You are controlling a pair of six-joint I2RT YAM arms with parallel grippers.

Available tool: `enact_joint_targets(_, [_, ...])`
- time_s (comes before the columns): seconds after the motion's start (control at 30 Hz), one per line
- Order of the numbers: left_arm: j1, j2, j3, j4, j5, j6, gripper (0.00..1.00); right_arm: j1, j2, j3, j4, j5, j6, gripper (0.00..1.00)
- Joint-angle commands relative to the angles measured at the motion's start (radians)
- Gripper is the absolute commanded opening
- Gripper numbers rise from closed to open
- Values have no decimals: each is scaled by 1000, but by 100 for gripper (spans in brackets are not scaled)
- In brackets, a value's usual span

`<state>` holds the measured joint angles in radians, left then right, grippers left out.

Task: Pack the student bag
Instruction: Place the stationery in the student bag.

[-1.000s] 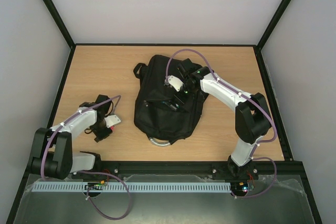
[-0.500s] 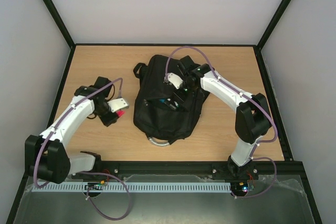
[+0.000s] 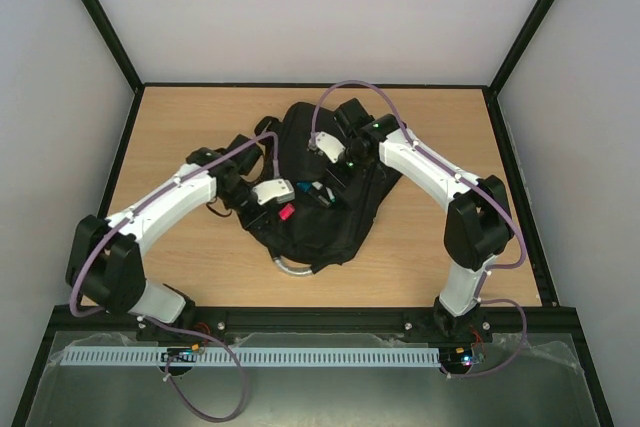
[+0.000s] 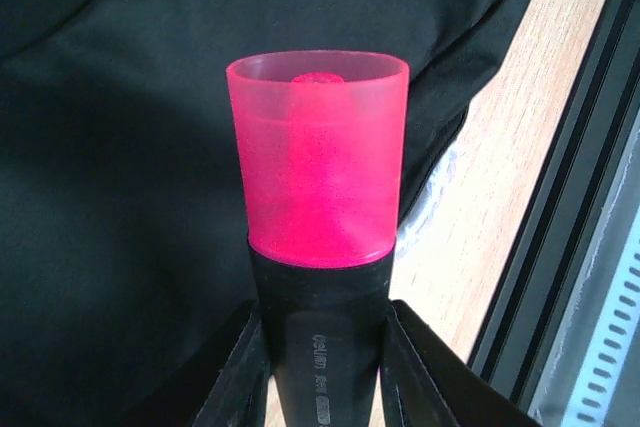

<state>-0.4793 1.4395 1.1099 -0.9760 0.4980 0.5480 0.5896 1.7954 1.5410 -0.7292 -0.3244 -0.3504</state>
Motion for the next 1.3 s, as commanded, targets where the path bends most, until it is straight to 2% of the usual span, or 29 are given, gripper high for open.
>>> enact_joint_targets(0.0, [-94,51,22,103,-44,-3,20,7,-16,30,-18,-29,10,1])
enact_joint_targets(0.27, [-280,144,68,209,-358,201,19,7,-31,24,-30,-26,-6,1])
enact_joint_targets(0.43, [-342,199,70,291,-506,284,19,7,-37,20,-29,-17,-8,1])
enact_joint_targets(0.63, [-352,225,22,463,-675,442,16,6,-44,21,-30,-26,-7,1])
enact_joint_targets(1.03, [-344,385,18,794,-878,553,16,7,-56,29,-29,-33,-8,1])
enact_joint_targets(1.13, [-342,410,34,851,-912,552,20,7,-70,18,-29,-29,-9,1])
enact_joint_targets(1.27, [-341,439,66,863,-930,522,31,7,-76,2,-28,-25,-10,1])
